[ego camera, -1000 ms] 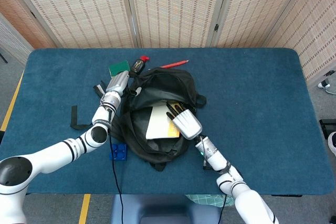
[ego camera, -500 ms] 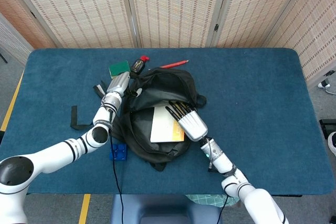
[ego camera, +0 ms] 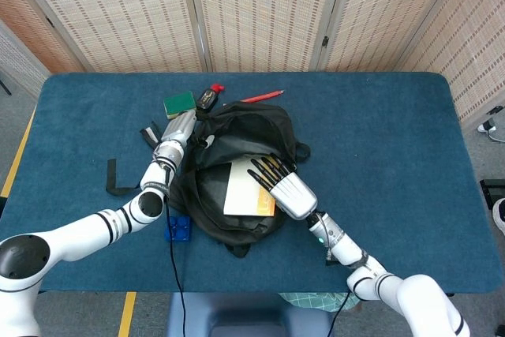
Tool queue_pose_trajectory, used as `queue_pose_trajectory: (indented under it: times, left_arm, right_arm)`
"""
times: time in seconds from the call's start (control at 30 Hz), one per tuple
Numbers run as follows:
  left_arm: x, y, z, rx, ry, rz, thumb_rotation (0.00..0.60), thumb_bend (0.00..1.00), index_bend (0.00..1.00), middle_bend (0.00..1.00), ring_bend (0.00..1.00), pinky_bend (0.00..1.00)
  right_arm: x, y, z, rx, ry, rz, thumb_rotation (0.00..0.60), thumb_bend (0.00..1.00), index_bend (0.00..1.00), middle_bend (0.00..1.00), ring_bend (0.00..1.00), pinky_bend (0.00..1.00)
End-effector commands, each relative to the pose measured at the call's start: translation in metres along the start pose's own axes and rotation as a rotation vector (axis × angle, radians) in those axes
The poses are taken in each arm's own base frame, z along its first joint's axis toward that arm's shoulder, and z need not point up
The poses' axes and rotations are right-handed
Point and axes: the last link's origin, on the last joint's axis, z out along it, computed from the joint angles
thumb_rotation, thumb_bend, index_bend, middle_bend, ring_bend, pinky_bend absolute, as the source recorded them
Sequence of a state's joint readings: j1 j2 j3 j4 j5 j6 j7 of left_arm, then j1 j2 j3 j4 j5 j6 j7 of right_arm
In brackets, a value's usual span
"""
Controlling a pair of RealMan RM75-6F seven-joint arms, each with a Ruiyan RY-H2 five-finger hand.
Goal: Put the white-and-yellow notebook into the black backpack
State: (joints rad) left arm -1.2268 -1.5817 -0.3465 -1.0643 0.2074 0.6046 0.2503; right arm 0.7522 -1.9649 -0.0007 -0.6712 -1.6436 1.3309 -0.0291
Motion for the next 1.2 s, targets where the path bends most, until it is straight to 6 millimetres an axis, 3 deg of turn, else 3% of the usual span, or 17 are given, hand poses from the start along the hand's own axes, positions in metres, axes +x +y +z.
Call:
queue_pose_trajectory:
  times: [0.03, 0.17, 0.37, 0.63, 1.03, 1.2]
  left_arm:
    - [-0.002, 0.001, -0.002, -0.004, -0.015, 0.002, 0.6, 0.77, 0.54, 0.24, 0.16, 0.0]
    - [-0.004, 0.003, -0.005, -0.016, -0.036, 0.019, 0.6, 0.62, 0.36, 0.19, 0.14, 0.0]
    - [-0.004, 0.005, -0.012, -0.037, -0.046, 0.017, 0.6, 0.51, 0.19, 0.14, 0.1, 0.0]
    - [0.006, -0.001, -0.025, -0.063, -0.035, 0.002, 0.6, 0.49, 0.18, 0.14, 0.09, 0.0]
    - [0.019, -0.017, -0.054, -0.099, 0.005, -0.012, 0.6, 0.49, 0.19, 0.14, 0.12, 0.0]
    - [0.025, -0.031, -0.067, -0.108, 0.051, 0.004, 0.6, 0.49, 0.2, 0.14, 0.13, 0.01]
  right_arm:
    - [0.01, 0.002, -0.011, 0.014, 0.007, -0.014, 0.6, 0.07, 0.0, 0.01, 0.08, 0.0]
    - [0.017, 0.001, -0.017, 0.014, 0.014, 0.005, 0.6, 0.07, 0.0, 0.02, 0.09, 0.0]
    - [0.029, 0.004, -0.035, 0.026, 0.014, 0.006, 0.6, 0.06, 0.0, 0.04, 0.1, 0.0]
    - [0.046, 0.008, -0.071, 0.034, -0.015, 0.042, 0.6, 0.06, 0.01, 0.08, 0.14, 0.01]
    - [0.068, 0.018, -0.12, -0.015, -0.048, 0.093, 0.6, 0.06, 0.16, 0.15, 0.21, 0.12]
    - [0.074, 0.033, -0.13, -0.088, -0.051, 0.106, 0.6, 0.28, 0.17, 0.16, 0.24, 0.17]
